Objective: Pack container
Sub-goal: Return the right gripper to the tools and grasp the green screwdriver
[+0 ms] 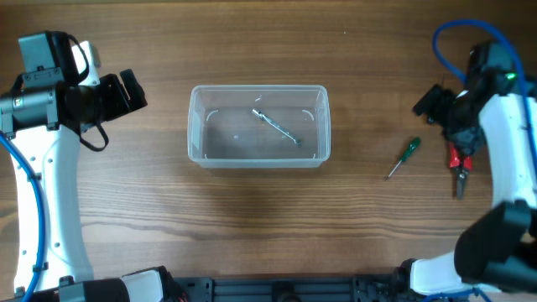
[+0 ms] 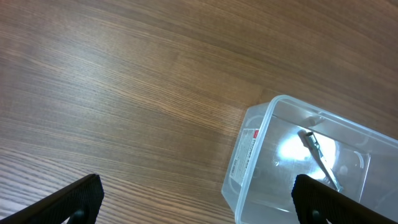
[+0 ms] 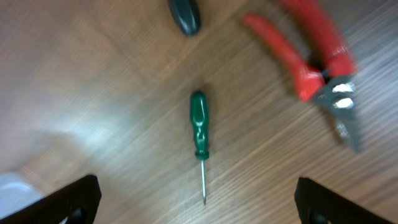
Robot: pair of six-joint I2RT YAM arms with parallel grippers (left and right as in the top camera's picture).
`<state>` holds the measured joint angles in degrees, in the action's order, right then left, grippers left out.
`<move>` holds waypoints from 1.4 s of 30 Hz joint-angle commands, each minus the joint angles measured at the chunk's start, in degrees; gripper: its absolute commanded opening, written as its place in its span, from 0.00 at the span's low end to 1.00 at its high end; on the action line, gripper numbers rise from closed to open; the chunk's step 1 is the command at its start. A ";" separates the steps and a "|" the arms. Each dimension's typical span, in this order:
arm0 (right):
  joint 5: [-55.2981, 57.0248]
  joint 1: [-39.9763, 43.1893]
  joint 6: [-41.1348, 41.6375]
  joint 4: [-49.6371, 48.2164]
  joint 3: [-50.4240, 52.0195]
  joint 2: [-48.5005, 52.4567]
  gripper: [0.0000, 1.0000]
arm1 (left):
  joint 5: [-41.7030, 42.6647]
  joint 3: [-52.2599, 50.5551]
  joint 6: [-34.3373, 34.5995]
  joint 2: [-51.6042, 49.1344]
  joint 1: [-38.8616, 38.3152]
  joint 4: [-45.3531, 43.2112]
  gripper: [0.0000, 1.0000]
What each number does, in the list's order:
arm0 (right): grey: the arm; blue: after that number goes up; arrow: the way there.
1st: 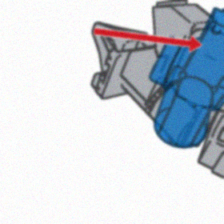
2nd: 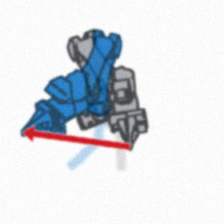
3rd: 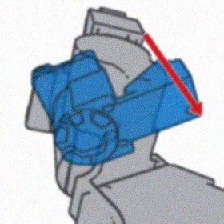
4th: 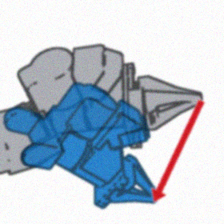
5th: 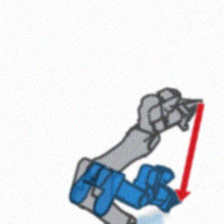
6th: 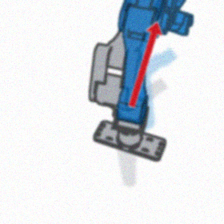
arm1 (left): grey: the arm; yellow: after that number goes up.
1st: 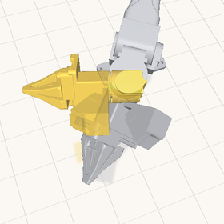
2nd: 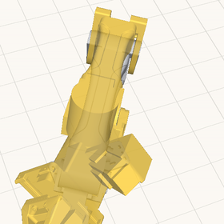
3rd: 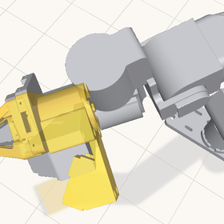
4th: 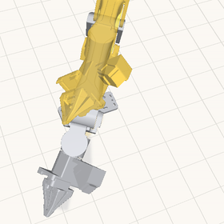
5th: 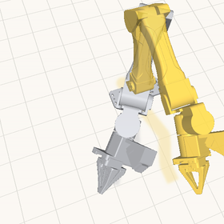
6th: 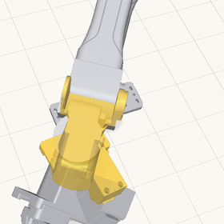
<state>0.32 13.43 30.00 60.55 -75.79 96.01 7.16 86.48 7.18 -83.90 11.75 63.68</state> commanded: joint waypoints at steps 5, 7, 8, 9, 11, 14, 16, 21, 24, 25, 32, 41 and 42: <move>-1.49 -0.09 -0.26 -9.51 8.85 5.86 1.00 | 0.28 0.11 -0.94 -0.31 -0.02 0.04 1.00; -1.49 -0.09 -1.22 -12.31 10.80 7.04 1.00 | 0.28 0.11 -0.92 -0.31 -0.02 0.04 1.00; -1.46 -0.11 -1.60 -13.90 11.78 7.52 1.00 | 0.28 0.11 -0.92 -0.31 -0.02 0.04 1.00; -1.49 -0.11 -1.86 -15.26 12.68 7.76 1.00 | 0.28 0.11 -0.92 -0.31 -0.02 0.04 1.00; -1.75 -0.13 -3.65 -18.03 14.19 8.41 1.00 | 0.28 0.11 -0.92 -0.31 -0.02 0.04 1.00; -1.97 -0.13 -6.10 -21.22 15.78 9.35 1.00 | 0.28 0.11 -0.92 -0.31 -0.02 0.02 1.00; -2.40 -0.13 -7.19 -23.30 16.98 9.94 1.00 | 0.28 0.11 -0.92 -0.31 -0.02 0.00 1.00; -4.59 -0.13 -7.32 -28.33 20.87 10.64 1.00 | 0.28 0.11 -0.92 -0.31 -0.02 0.00 1.00; -5.55 -0.13 -5.68 -28.85 22.12 10.64 0.84 | 0.28 0.11 -0.92 -0.31 -0.02 0.00 1.00; -5.57 -0.13 -5.44 -28.74 22.23 10.64 0.76 | 0.28 0.11 -0.92 -0.31 -0.02 0.00 1.00; -6.43 -0.13 -4.39 -28.00 22.23 10.64 0.32 | 0.31 0.11 -0.92 -0.31 -0.02 0.02 1.00; -6.43 -0.13 -4.37 -27.19 22.23 10.64 0.13 | 0.31 0.11 -0.92 -0.31 -0.02 0.00 1.00; -6.43 -0.13 -4.39 -27.19 22.23 10.64 0.12 | 0.28 0.11 -0.92 -0.31 -0.02 0.02 1.00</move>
<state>-1.74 13.72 24.82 32.27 -56.60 102.80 7.16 86.48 7.18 -83.90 11.75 63.68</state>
